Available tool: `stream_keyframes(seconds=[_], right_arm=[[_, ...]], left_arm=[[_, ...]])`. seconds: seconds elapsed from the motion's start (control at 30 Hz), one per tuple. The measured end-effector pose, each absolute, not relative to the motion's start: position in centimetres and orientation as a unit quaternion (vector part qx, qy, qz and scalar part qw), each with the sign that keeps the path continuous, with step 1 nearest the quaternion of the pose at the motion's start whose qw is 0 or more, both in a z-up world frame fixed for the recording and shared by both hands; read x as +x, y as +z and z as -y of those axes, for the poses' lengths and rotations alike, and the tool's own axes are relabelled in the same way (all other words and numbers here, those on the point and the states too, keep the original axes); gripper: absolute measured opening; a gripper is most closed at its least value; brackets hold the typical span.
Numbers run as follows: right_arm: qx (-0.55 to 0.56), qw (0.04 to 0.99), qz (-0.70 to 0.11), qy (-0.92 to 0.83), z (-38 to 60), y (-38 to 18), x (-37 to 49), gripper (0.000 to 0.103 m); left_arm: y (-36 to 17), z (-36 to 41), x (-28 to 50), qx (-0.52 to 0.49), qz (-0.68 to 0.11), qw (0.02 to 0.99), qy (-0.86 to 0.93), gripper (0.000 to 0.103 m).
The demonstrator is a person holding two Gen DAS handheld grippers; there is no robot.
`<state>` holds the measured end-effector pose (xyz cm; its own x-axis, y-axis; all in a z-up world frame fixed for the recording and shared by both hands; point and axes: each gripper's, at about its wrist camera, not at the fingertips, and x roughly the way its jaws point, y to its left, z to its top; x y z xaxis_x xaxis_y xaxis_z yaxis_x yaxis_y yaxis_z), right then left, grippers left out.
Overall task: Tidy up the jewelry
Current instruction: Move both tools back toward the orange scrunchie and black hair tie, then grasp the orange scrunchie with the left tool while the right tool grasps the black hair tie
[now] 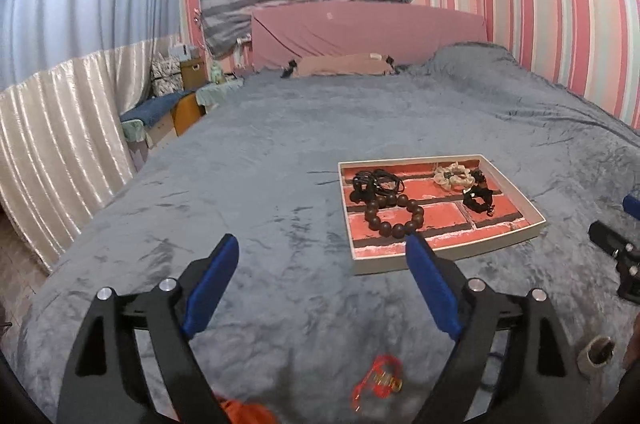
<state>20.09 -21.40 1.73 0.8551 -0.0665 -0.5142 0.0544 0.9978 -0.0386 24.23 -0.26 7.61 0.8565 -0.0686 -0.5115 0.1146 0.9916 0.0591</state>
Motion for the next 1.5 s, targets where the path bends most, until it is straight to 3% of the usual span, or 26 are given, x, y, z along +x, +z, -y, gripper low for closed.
stream_keyframes(seconds=[0.33, 0.77, 1.17, 1.33, 1.5], right_arm=[[0.0, 0.963, -0.266, -0.032, 17.8, -1.2, 16.3, 0.098], [0.013, 0.943, -0.33, -0.05, 16.7, -8.0, 16.8, 0.098], [0.009, 0.925, -0.377, -0.05, 16.4, -10.3, 18.1, 0.083], [-0.001, 0.92, -0.388, -0.046, 16.0, -10.8, 18.4, 0.082], [0.001, 0.913, -0.406, -0.044, 16.1, -11.5, 18.9, 0.072]], left_arm=[[5.3, -5.1, 19.8, 0.028, -0.274, 0.961, -0.029, 0.084], [-1.6, -9.9, 18.2, 0.025, -0.328, 0.944, 0.003, 0.084], [-4.7, -10.8, 17.8, 0.019, -0.37, 0.929, -0.019, 0.084], [-5.3, -10.7, 18.2, 0.02, -0.381, 0.924, -0.029, 0.084], [-5.7, -11.0, 18.6, 0.01, -0.392, 0.919, -0.041, 0.084]])
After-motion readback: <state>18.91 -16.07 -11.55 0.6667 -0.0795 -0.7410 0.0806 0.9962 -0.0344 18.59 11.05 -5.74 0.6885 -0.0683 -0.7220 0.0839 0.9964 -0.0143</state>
